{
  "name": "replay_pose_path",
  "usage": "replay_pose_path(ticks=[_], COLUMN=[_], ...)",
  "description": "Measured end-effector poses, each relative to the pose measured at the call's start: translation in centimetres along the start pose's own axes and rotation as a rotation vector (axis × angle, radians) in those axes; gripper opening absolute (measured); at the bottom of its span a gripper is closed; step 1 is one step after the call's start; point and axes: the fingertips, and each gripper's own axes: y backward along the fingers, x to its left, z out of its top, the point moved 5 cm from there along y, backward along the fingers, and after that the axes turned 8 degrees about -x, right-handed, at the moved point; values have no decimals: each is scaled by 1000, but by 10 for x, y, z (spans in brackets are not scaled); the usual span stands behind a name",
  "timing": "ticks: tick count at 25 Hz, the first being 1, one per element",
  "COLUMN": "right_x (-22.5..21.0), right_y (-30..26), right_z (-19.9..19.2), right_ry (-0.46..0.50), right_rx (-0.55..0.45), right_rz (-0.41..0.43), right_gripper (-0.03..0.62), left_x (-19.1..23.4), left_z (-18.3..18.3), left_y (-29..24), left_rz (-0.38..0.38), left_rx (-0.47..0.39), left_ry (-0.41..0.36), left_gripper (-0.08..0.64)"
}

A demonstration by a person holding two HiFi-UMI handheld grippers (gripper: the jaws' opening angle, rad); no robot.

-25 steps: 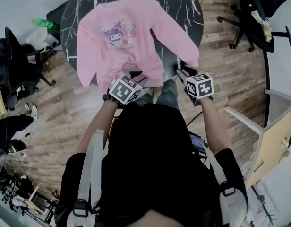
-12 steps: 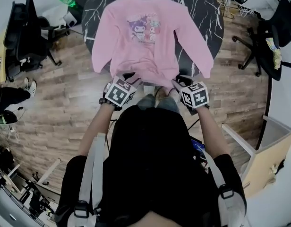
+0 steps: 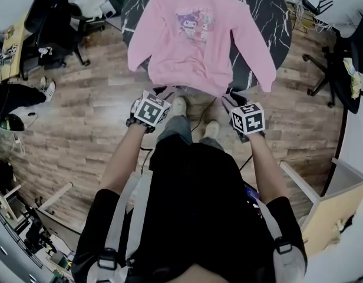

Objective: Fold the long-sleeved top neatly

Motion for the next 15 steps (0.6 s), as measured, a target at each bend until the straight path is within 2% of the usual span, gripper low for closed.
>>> replay_pose_path(ticks=[6, 12, 15], right_x=[8, 12, 15], right_y=[-5, -31, -42], right_z=[-11, -12, -13], right_ry=[-87, -245, -299], right_rx=[-25, -56, -67], right_rz=[-124, -217, -272], right_gripper=[161, 199, 198], left_x=[42, 62, 66], left_z=[-8, -18, -22], left_y=[5, -21, -30], left_rz=[91, -22, -93], left_rx=[8, 90, 129], left_ry=[-38, -263, -323], left_gripper=[146, 169, 168])
